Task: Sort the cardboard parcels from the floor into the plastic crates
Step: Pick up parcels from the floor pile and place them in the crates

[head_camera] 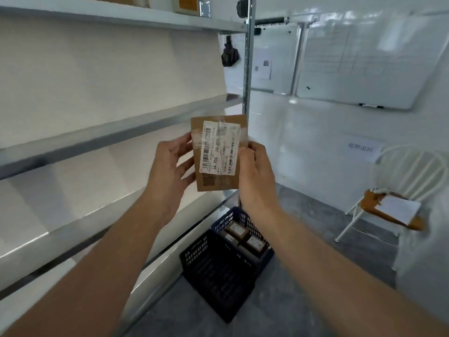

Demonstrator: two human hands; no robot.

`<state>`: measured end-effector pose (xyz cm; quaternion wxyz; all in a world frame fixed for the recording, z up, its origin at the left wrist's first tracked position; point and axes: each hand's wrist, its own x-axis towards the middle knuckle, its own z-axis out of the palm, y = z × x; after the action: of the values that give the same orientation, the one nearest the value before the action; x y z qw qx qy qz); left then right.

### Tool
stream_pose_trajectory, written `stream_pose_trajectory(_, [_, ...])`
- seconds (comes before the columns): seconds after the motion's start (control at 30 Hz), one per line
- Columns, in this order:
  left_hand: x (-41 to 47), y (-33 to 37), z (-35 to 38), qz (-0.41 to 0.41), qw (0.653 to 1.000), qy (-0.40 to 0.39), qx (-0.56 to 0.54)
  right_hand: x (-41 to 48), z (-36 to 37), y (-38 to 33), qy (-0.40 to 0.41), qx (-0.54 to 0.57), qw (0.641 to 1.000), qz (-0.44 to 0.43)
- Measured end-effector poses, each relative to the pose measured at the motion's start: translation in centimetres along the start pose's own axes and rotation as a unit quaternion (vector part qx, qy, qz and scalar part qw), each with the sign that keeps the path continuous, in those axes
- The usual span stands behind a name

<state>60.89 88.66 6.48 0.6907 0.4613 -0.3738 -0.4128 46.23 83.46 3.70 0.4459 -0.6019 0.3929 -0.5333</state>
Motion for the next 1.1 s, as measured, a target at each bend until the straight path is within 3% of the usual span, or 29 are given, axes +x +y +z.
stream_pose_trajectory(0.63, [24.2, -21.3, 14.8, -0.165, 0.986, -0.012, -0.027, 24.3, -11.6, 20.3, 0.056, -0.069, 0.986, 0.143])
stream_pose_trajectory(0.87, [33.2, -28.2, 21.3, -0.2, 0.978, 0.051, 0.008, 34.7, -16.8, 27.0, 0.008, -0.062, 0.982, 0.176])
stream_pose_trajectory(1.1, [39.9, -34.2, 26.3, -0.192, 0.968, 0.161, -0.008, 45.1, -21.2, 33.6, -0.119, -0.052, 0.975, 0.179])
